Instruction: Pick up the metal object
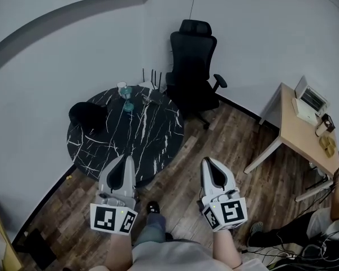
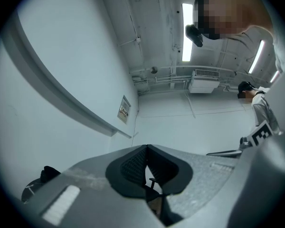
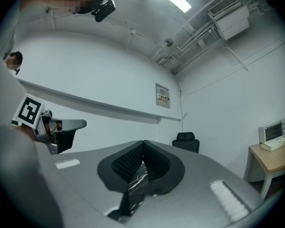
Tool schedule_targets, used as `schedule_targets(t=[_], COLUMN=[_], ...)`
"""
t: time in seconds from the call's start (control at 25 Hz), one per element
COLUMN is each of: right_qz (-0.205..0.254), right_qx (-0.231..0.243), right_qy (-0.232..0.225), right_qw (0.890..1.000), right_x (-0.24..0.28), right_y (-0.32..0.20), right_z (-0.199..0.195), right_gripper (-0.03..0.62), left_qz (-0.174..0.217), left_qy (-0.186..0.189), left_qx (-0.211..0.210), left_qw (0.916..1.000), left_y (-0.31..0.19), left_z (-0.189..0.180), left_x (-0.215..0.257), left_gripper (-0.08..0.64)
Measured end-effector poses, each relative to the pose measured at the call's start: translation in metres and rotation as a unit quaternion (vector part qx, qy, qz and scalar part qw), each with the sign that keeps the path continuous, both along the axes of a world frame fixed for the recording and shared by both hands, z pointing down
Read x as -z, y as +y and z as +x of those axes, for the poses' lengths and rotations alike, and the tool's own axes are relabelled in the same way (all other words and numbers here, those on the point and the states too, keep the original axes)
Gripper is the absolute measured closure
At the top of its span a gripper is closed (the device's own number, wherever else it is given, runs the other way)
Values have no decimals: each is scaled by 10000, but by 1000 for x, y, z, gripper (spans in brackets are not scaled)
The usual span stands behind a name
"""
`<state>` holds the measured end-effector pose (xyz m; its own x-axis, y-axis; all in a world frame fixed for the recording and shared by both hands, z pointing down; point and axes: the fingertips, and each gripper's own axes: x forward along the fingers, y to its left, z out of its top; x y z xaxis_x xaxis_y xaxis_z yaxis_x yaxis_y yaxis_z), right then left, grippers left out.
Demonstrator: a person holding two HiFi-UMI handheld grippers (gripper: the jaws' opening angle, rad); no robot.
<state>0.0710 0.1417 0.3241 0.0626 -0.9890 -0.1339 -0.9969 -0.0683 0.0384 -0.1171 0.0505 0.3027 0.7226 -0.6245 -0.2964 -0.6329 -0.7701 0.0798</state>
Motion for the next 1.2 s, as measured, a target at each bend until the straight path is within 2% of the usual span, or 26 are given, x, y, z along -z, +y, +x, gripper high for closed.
schedule_targets(t=[0.68, 1.2], right_qz=[86, 76], right_qx=[-157, -309], right_qy=[57, 44], right_qw=[9998, 9995], right_x=[17, 19], right_y=[-126, -200], right_z=[55, 67], right_gripper=[594, 594], left_qz=[100, 99], left_qy=[-66, -76], left_qx=[-217, -354], left_qw=[9997, 9993], left_y=[-128, -209], left_z=[60, 78], left_x=[15, 17], left_gripper=[555, 555])
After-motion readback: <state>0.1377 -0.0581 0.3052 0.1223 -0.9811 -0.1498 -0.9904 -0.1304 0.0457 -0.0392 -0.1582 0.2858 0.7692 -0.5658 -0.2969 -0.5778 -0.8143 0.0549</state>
